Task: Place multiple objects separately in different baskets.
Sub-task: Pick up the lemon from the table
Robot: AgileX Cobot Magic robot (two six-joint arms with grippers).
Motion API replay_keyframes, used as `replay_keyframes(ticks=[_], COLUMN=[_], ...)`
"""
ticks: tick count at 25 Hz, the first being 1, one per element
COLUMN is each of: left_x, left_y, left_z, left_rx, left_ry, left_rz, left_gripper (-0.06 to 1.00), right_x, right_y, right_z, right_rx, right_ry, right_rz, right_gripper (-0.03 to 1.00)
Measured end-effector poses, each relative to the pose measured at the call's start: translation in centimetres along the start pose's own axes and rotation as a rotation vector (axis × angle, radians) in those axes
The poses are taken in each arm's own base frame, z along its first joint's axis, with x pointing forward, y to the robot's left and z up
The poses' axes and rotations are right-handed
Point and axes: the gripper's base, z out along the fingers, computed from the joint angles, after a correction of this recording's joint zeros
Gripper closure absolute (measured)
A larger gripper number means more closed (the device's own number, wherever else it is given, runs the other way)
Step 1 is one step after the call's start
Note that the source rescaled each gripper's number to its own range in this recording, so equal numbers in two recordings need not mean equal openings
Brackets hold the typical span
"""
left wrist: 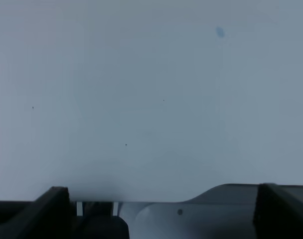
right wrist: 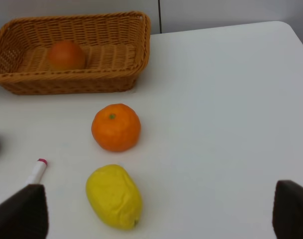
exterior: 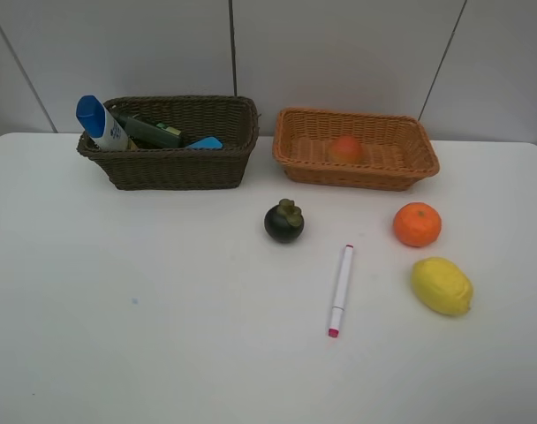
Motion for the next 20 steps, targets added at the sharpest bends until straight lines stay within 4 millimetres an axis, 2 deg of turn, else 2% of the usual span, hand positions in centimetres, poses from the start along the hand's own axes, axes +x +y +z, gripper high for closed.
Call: replay_keyframes(ticks=[5, 9, 13, 16, 20], left_x=[5.8, 9.5, 11.5, 12.3, 13.1], left_y=[0.9, 1.7, 2.3, 2.4, 2.6], left_z=[-2.5, -2.6, -1.5, -1.7, -1.4], left_rx=[0.039, 0.037, 0.038, 0.049, 0.059], left_ry=[-0.265, -0.446, -0.578, -0.706, -0.766], left_rz=[0.161, 0.299, 0.339, 0.346, 0.348], left_gripper=[0.11, 0.11, 0.11, 0.11, 0.11], right_x=[0.0, 0.0, 0.0, 0.0, 0.0], right_y=[0.0, 0.0, 0.0, 0.0, 0.0], right_z=[0.0, 0.0, 0.0, 0.0, 0.0], right_rx=[0.0, 0.0, 0.0, 0.0, 0.0], right_ry=[0.0, 0.0, 0.0, 0.0, 0.0], right_rz=[0.0, 0.0, 0.0, 0.0, 0.0], right_gripper=[-0.03, -0.03, -0.03, -0.03, -0.03])
